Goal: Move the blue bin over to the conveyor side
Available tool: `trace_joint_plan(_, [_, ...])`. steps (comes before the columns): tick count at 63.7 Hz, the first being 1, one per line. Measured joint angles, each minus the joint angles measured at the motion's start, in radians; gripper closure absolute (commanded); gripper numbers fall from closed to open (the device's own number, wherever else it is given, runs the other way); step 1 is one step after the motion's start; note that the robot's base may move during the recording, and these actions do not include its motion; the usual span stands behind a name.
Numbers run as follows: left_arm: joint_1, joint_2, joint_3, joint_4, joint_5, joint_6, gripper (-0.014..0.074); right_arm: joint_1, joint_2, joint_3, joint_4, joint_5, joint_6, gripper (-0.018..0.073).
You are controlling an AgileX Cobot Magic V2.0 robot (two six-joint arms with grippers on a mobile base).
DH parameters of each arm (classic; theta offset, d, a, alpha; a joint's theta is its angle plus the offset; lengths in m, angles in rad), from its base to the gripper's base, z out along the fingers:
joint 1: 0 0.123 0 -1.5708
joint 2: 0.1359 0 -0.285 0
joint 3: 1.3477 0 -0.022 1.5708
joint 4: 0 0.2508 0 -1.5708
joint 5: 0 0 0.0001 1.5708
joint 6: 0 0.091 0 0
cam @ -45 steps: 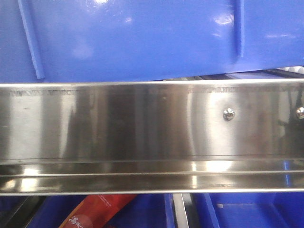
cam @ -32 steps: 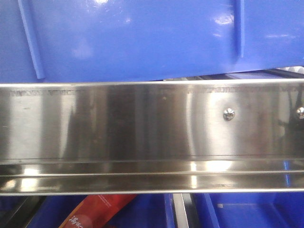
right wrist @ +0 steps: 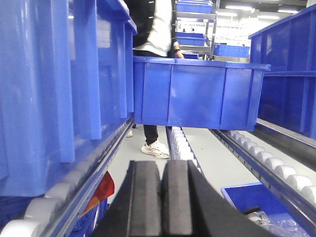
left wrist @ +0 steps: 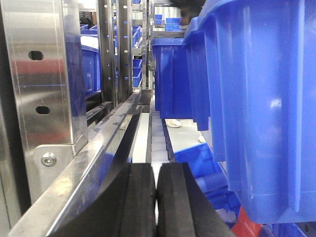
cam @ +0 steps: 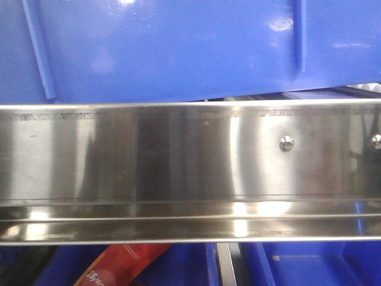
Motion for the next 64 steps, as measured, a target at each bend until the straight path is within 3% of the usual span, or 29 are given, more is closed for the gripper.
trace_joint_plan(22, [0.000, 0.000, 0.000, -0.008, -0.043, 0.000, 0.0596, 0.000, -0.001, 0.000, 0.000, -0.047, 0.000, 0.0629])
trace_joint_plan(31, [0.000, -0.002, -0.054, -0.050, 0.031, 0.000, 0.0596, 0.000, -0.002, -0.042, 0.000, -0.108, 0.000, 0.0629])
trace_joint_plan(39, [0.000, -0.002, -0.178, -0.056, 0.115, 0.000, 0.0596, 0.000, -0.004, -0.217, 0.000, 0.013, 0.000, 0.0629])
trace_joint_plan(47, [0.000, 0.029, -0.307, -0.056, 0.208, 0.000, 0.0596, 0.000, 0.032, -0.416, 0.000, 0.232, 0.000, 0.0629])
trace_joint_plan(56, [0.000, 0.135, -0.468, -0.060, 0.320, 0.000, 0.0596, 0.000, 0.171, -0.623, 0.001, 0.448, 0.000, 0.0629])
trace_joint_plan(64, [0.000, 0.274, -0.628, -0.063, 0.419, 0.000, 0.0596, 0.000, 0.326, -0.789, 0.001, 0.557, 0.000, 0.0629])
